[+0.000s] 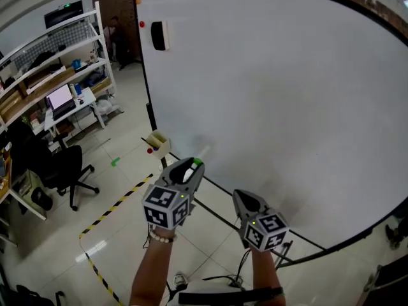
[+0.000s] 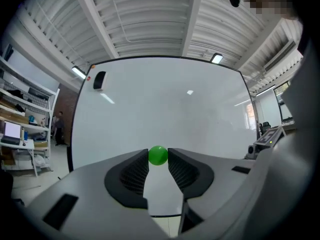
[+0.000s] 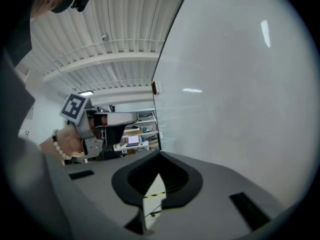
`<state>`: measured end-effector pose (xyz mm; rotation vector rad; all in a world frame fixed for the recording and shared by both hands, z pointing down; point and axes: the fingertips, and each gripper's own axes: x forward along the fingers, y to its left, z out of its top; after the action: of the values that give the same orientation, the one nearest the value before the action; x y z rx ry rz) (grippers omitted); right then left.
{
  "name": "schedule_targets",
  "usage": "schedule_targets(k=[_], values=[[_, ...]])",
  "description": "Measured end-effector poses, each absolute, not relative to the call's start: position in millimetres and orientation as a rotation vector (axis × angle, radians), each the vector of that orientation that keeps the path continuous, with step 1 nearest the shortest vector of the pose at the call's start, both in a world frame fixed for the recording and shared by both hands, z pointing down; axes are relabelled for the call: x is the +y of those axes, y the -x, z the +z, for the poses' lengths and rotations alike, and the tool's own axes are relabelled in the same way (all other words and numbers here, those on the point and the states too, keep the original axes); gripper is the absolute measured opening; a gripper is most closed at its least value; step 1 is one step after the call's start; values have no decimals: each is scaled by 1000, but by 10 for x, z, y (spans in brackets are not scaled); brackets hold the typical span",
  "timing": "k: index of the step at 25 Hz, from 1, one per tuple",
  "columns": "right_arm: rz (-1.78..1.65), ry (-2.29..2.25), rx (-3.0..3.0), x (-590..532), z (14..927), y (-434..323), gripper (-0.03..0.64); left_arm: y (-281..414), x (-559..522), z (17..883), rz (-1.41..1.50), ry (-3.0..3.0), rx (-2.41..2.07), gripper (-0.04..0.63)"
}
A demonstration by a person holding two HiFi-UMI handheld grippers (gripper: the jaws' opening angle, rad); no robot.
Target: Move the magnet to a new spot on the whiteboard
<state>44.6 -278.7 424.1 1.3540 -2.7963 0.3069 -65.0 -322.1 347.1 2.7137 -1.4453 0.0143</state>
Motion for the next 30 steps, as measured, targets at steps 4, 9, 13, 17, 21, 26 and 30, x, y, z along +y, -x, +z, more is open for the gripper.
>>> schedule_targets(k=[4, 9, 13, 17, 21, 26, 30], values=[[298, -1254, -2827, -2771, 4251, -166, 9, 905, -2831, 3704, -14, -2636, -1478, 123], [299, -1174, -2845, -2743, 4270, 106, 9, 1157, -2425, 4078, -61, -2533, -1499, 123], [288, -1150, -2840, -2715, 4317, 170, 9, 1277, -2255, 4418, -68, -2452, -1499, 124], [289, -1159, -2833, -2696, 4303, 150, 9, 1333, -2286, 4439, -24, -2448, -1546, 123], [305, -1190, -2818, -2685, 4359, 71, 9, 1247, -2384, 4391, 37, -2478, -1558, 124], [331, -1245, -2799, -2670, 4386, -107, 9, 1029, -2426, 4428, 63, -2504, -1492, 124], [337, -1271, -2795, -2666, 4381, -205, 9, 929, -2450, 4432, 75, -2521, -1462, 124]])
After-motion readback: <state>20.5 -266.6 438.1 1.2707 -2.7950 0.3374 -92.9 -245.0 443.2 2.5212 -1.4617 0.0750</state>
